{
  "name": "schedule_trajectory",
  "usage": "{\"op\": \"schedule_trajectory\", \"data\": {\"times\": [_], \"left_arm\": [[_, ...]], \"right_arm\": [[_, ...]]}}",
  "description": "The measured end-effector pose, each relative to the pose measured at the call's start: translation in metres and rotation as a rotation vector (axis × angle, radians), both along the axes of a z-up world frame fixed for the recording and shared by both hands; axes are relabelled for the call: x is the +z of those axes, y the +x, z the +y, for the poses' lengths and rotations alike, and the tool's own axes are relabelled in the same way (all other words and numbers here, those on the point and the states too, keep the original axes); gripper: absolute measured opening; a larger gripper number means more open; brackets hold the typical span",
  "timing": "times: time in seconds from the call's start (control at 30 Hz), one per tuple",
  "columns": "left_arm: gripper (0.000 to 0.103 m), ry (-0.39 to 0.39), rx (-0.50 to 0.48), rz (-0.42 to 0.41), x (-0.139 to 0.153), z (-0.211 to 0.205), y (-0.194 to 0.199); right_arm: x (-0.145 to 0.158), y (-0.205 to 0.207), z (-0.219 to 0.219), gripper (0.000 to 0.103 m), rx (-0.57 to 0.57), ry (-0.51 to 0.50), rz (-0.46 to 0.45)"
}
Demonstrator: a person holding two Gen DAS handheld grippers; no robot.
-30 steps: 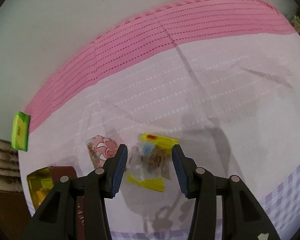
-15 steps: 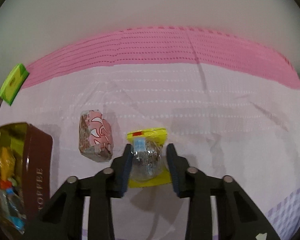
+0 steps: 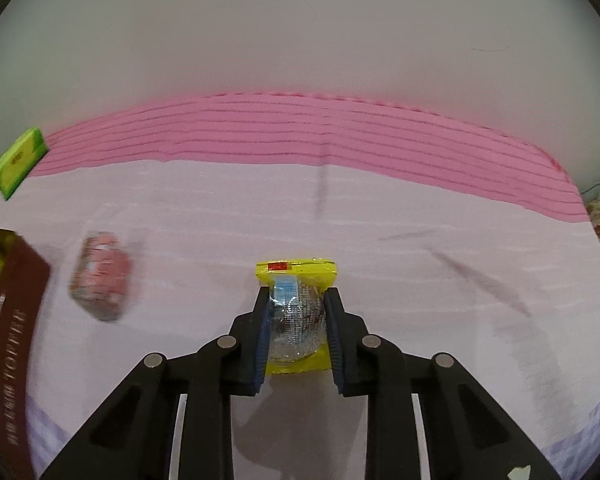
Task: Organize snacks
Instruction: 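Grasp the pink patterned cake with the left tool while the right tool holds the cookie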
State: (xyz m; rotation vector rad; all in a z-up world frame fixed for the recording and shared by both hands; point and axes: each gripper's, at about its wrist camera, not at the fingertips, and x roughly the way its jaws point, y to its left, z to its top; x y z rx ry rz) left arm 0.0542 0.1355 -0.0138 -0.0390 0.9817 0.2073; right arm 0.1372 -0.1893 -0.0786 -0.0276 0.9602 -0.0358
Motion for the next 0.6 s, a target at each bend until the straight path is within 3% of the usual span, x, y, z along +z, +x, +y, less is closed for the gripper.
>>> {"op": "schedule_trajectory", "data": {"times": [0.2, 0.6], "left_arm": [[0.065, -0.084, -0.140, -0.004, 0.003, -0.065, 0.034], [0.065, -0.079, -0.280, 0.038, -0.018, -0.149, 0.084]], "right_arm": [[-0.001, -0.003, -0.036, 0.023, -0.035, -0.011, -0.023], [-0.006, -0.012, -0.053, 0.023, -0.032, 0.028, -0.040]]}}
